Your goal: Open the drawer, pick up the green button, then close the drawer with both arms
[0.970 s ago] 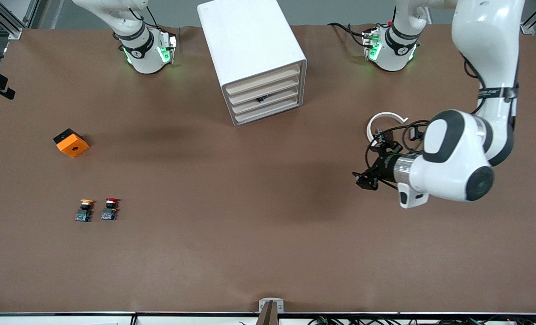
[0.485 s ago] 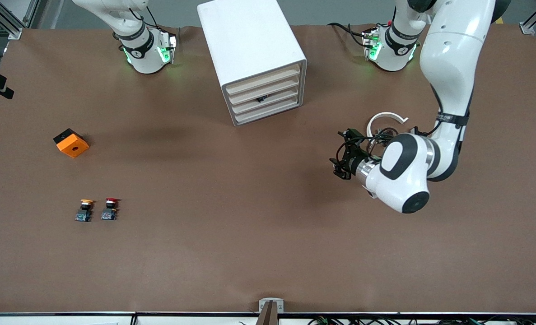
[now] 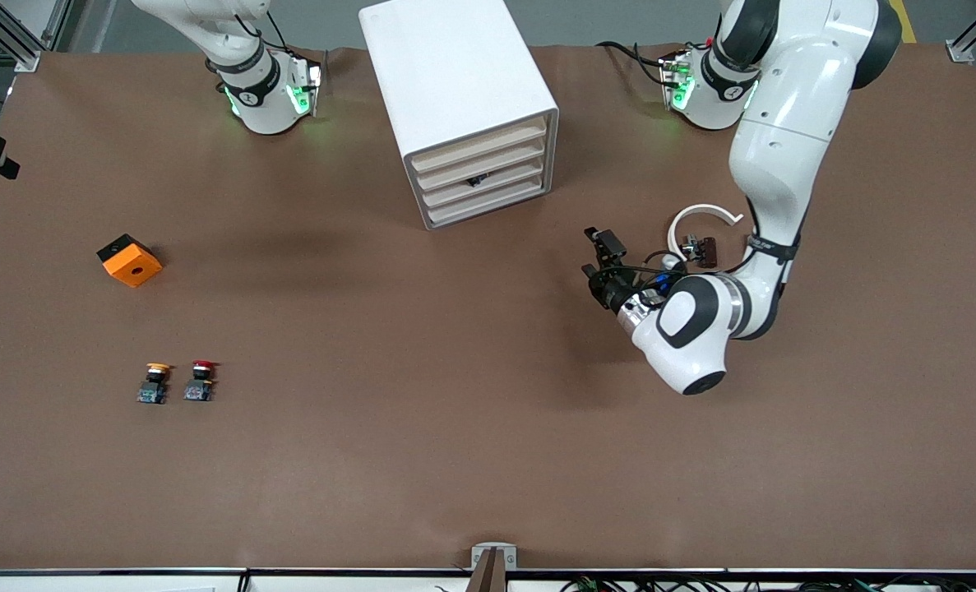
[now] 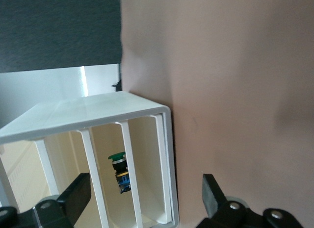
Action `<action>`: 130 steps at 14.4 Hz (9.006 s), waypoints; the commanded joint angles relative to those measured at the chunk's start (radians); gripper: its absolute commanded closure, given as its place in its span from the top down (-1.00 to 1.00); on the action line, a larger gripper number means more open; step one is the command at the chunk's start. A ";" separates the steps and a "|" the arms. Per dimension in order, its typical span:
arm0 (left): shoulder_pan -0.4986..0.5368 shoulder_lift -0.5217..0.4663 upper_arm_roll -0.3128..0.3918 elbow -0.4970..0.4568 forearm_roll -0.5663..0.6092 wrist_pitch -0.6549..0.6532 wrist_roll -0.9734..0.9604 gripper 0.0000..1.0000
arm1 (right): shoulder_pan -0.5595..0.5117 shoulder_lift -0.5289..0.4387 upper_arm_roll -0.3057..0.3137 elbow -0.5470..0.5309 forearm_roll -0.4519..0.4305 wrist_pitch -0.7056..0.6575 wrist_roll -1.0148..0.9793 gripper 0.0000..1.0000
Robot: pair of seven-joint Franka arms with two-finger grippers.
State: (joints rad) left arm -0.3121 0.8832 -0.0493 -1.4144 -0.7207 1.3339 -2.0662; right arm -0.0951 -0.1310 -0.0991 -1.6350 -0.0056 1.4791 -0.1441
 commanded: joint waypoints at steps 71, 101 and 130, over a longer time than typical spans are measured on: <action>0.004 0.096 -0.026 0.032 -0.148 0.091 0.058 1.00 | 0.882 0.531 0.013 0.061 0.156 0.538 1.589 1.00; -0.053 0.013 -0.033 0.163 0.644 0.709 1.107 1.00 | 1.057 0.757 0.015 0.055 0.085 0.676 1.670 0.93; -0.167 -0.066 -0.040 0.155 0.681 0.749 1.141 1.00 | 0.962 0.737 0.013 0.314 0.098 0.348 1.455 -1.00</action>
State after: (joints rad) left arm -0.4725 0.8406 -0.0881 -1.2365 -0.0616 2.0765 -0.9333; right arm 0.9211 0.6128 -0.0921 -1.4161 0.0919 1.9312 1.4357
